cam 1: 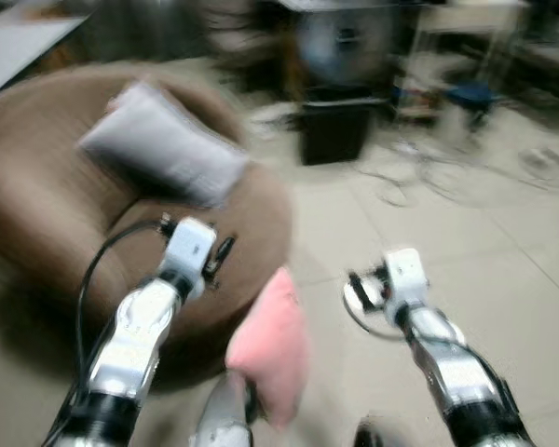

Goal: Move the pillow to the sofa from floor

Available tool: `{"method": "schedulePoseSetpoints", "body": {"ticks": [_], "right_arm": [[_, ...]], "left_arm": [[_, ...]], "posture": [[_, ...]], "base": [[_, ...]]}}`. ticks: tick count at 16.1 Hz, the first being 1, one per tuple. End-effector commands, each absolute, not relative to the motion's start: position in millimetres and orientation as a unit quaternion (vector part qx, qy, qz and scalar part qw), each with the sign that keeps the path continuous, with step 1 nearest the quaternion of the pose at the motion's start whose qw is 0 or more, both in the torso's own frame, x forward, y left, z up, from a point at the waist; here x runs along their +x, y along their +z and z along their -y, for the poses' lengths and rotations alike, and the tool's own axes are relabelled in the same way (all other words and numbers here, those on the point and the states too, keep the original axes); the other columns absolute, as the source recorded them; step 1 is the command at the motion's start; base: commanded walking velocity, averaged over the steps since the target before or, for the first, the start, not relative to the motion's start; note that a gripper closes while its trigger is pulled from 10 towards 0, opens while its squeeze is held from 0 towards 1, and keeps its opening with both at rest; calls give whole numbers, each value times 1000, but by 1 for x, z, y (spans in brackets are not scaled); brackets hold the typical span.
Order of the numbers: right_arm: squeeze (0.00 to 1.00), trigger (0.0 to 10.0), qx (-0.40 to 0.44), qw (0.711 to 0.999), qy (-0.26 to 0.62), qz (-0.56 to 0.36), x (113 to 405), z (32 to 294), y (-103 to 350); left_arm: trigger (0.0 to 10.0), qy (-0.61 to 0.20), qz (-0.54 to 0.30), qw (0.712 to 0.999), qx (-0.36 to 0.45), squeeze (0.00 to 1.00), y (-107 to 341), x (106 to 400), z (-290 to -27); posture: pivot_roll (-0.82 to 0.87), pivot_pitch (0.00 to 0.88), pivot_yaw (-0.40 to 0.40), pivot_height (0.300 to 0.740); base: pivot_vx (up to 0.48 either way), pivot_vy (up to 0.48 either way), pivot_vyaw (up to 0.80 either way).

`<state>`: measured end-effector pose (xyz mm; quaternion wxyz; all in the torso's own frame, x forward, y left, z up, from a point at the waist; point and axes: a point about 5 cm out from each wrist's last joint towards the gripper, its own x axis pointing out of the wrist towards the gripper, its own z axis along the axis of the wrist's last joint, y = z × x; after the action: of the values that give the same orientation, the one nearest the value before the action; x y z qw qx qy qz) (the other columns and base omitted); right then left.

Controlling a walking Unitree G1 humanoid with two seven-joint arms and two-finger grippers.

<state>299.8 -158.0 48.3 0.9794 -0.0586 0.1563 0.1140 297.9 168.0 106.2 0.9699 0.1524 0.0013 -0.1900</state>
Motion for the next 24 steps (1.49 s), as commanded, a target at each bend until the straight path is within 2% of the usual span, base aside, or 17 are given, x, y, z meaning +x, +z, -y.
{"method": "schedulePoseSetpoints", "body": {"ticks": [1, 8, 11, 16, 21, 24], "right_arm": [[0, 10000, -52, 980, 116, -150, 300, 155, 51], [0, 10000, -63, 979, 124, -147, 297, 154, 50], [0, 10000, -81, 976, 135, -150, 295, 152, 48], [0, 10000, -84, 973, 142, -159, 294, 154, 47], [0, 10000, -73, 973, 140, -168, 293, 155, 45], [0, 10000, -75, 973, 138, -170, 293, 156, 45]], "left_arm": [[10000, -195, -30, 968, 155, 0, 95, 295, -169], [10000, -201, -29, 967, 151, 0, 93, 293, -169], [10000, -206, -29, 967, 147, 0, 93, 292, -168], [10000, -194, -30, 970, 144, 0, 92, 293, -169], [10000, -194, -36, 970, 146, 0, 90, 290, -168], [10000, -196, -40, 969, 148, 0, 88, 290, -167]], "posture": [[78, 0, 44, 628], [85, 0, 40, 628], [84, 0, 38, 628], [90, 0, 19, 628], [93, 0, 13, 628], [93, 0, 13, 628]], "base": [[0, 0, 0], [0, 0, 0], [310, 0, 0], [354, 0, 771], [339, 0, 0], [0, 0, 0]]}}
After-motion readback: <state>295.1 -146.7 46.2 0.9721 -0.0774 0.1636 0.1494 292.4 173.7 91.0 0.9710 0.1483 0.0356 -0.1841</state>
